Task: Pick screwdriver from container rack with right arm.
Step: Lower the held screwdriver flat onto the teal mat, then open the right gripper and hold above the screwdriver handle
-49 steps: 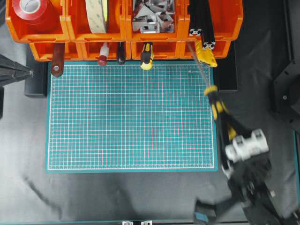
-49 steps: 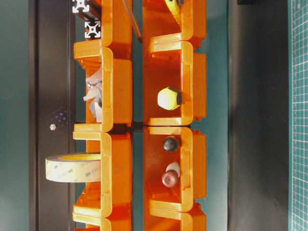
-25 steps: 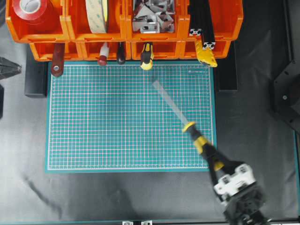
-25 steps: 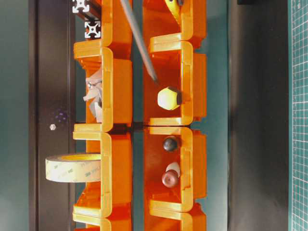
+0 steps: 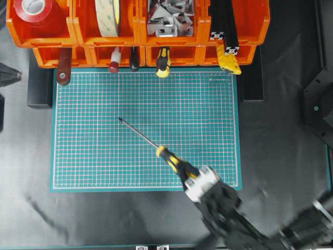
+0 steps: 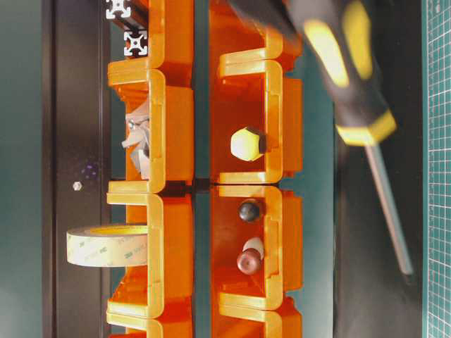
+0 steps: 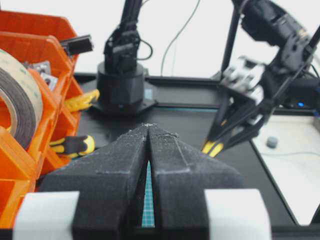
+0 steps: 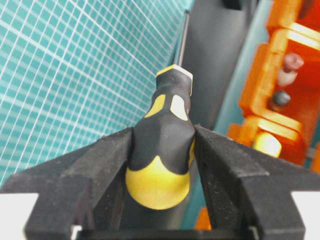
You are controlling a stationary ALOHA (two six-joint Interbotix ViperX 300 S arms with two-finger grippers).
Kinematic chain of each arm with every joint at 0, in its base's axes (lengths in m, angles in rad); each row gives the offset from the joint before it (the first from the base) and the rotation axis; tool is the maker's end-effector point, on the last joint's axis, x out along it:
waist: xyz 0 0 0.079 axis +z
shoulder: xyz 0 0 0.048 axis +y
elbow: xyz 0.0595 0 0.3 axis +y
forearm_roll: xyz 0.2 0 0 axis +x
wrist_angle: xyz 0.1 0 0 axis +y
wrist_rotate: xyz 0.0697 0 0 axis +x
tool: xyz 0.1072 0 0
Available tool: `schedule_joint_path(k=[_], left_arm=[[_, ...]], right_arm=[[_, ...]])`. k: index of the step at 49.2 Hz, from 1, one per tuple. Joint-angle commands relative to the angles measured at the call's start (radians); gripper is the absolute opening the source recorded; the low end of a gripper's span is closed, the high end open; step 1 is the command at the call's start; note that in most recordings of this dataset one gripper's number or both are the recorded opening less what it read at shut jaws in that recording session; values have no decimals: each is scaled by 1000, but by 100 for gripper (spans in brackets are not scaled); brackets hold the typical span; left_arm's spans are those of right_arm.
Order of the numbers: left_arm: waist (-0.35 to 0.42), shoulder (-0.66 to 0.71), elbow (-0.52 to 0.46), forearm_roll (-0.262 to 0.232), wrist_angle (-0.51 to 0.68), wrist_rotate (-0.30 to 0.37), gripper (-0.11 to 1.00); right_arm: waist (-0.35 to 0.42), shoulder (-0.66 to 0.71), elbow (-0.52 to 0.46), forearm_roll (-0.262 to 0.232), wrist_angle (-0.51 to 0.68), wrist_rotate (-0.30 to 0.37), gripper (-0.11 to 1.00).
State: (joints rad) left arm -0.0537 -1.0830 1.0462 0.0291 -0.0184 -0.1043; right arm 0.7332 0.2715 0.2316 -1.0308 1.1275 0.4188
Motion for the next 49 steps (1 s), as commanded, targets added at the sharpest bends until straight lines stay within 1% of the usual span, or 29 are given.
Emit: schedule_joint_path(k=[1, 5, 12, 20, 26, 43, 49], left_arm=[[-5, 5, -32, 3, -5, -3, 0], [-9, 5, -32, 3, -3, -3, 0], [-14, 5, -32, 3, -2, -3, 0], [-15, 6, -32, 3, 8, -2, 0], [-15, 5, -32, 3, 14, -2, 0], [-15, 8, -31, 3, 15, -2, 0], [-15, 8, -31, 3, 14, -2, 0]], right_arm=[[-63, -20, 11, -6, -104, 5, 40], [-95, -20, 25, -6, -164, 6, 40], [-138, -17, 48, -6, -224, 3, 40], [-170, -18, 71, -6, -241, 0, 40], [-175, -18, 83, -6, -252, 3, 40], [-176, -15, 117, 25, -331, 9, 40], [-176, -17, 124, 28, -354, 9, 40]])
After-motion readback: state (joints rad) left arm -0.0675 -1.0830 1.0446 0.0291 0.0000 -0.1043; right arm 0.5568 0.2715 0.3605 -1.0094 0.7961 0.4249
